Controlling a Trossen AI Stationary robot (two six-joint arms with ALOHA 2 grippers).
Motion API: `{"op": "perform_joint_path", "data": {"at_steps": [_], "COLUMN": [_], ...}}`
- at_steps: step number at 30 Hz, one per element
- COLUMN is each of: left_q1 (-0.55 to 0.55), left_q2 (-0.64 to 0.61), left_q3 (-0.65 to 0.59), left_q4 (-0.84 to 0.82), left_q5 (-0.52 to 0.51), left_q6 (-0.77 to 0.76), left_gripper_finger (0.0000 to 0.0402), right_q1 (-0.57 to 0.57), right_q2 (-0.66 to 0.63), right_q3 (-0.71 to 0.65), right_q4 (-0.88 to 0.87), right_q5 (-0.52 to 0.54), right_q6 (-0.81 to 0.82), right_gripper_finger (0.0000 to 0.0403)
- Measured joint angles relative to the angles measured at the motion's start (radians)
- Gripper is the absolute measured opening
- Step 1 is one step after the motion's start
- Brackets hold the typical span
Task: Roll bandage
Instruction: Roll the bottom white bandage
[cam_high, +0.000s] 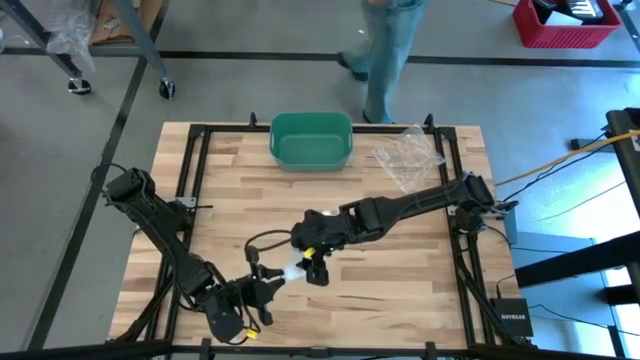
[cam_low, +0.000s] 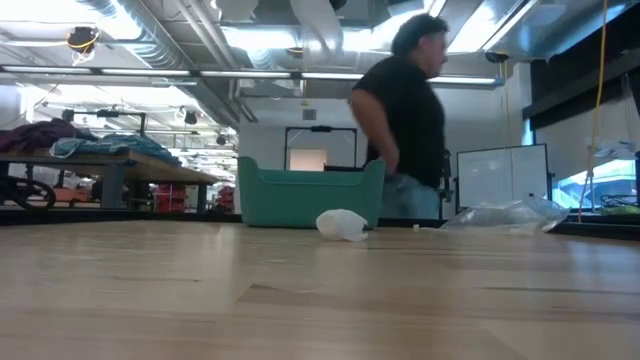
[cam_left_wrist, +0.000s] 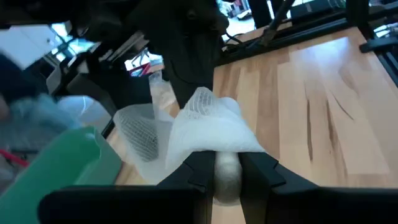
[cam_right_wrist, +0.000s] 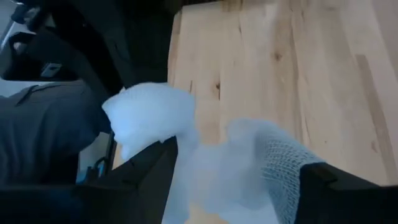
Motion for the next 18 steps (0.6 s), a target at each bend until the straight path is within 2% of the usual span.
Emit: {"op": "perform_joint_path", "data": {"at_steps": [5,10,18], "left_q1": [0.007,0.013,0.012], "left_q2": [0.0,0.0,0.0], "left_q3": [0.0,0.0,-0.001], "left_q4": [-0.052,-0.141,-0.197], "left_q5": [-0.007,-0.028,0.021], "left_q6": [-0.094,-0.207,-0.228], "left_gripper_finger": [0.004,0.004,0.004], "right_q1": [0.016,0.028,0.026], "right_q2": [0.001,-0.006,-0.048], "right_q3": [0.001,0.021,0.131], "right_q4": [-0.02,-0.097,-0.171], "right_q5": [-0.002,-0.079,-0.078], "right_q6": [0.044,0.056,0.055], "right_gripper_finger": [0.0234,0.0234,0.0234]}}
